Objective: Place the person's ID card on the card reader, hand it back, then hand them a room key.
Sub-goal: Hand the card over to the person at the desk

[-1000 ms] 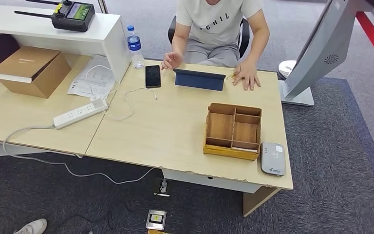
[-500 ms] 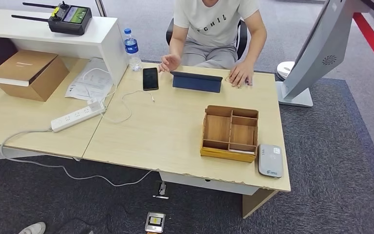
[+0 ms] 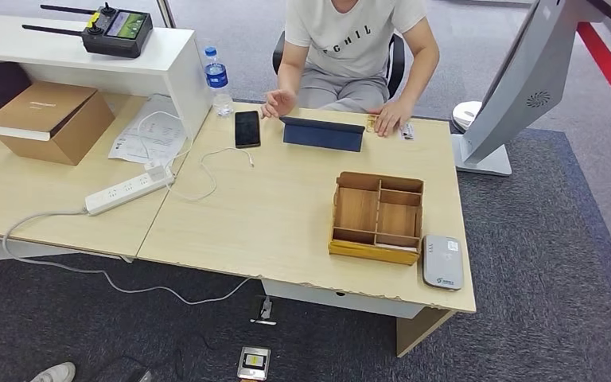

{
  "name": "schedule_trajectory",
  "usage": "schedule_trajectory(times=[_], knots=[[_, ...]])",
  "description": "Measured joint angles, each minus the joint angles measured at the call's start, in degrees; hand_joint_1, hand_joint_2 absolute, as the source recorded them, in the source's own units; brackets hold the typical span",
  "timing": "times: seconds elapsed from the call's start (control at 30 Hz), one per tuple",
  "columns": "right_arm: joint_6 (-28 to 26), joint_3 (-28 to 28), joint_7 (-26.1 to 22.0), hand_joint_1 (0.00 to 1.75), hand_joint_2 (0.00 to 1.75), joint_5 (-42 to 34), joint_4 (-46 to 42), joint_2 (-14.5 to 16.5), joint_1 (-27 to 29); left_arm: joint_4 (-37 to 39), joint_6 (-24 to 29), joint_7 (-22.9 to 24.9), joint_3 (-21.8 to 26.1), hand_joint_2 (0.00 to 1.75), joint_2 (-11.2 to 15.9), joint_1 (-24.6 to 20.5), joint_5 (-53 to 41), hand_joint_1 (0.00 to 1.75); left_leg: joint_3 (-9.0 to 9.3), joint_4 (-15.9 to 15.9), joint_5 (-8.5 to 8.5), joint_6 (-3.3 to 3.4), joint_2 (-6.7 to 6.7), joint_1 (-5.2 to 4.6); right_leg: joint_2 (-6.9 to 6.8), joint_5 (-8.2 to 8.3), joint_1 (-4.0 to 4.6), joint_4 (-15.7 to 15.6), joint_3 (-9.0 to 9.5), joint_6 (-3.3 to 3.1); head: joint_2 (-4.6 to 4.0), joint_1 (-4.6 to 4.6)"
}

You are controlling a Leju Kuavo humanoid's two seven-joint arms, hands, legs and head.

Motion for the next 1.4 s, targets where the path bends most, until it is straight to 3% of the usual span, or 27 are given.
schedule_trajectory(times=[0.37,0.6,0.9,1.13,1.4], knots=[[2.1,-1.29,0.82,0.0,0.0,-0.34,0.26,2.51,0.02,0.0,-0.91,-0.45,1.48,0.0,0.02,-0.01,-0.01,0.0,0.0,0.0,0.0,0.01,0.01,-0.06,0.0,0.03,-0.07,0.0,0.0,0.05,0.0,0.0],[5.17,-1.83,1.78,0.0,0.0,-0.55,0.57,6.04,0.19,0.0,-1.1,-0.56,1.58,0.0,0.02,-0.02,-0.25,0.0,0.02,0.0,0.0,0.0,0.02,-0.05,0.01,0.03,-0.01,0.0,0.0,0.04,0.0,0.0],[6.03,-1.87,-2.93,0.0,0.0,0.35,0.63,10.05,0.29,0.0,-1.47,-1.72,1.57,0.0,0.02,-0.02,-1.08,0.0,0.01,-0.01,0.0,0.0,0.02,-0.05,0.01,0.03,0.0,0.0,0.0,0.04,0.0,0.01],[6.97,-2.16,-5.07,0.0,0.0,-0.29,0.63,10.92,0.28,0.0,-3.52,-3.3,1.6,0.0,0.04,0.01,-0.61,0.0,0.01,0.0,0.0,0.01,0.02,-0.06,0.01,0.03,-0.05,0.0,0.01,0.05,0.0,0.01],[8.02,-2.87,-4.23,0.0,0.0,-0.73,0.66,11.07,0.27,0.0,-5.02,-5.8,1.81,0.0,0.16,0.04,-0.93,0.0,0.01,0.0,0.01,0.01,0.02,-0.07,0.01,0.04,-0.06,0.0,0.01,0.05,0.0,0.01]])
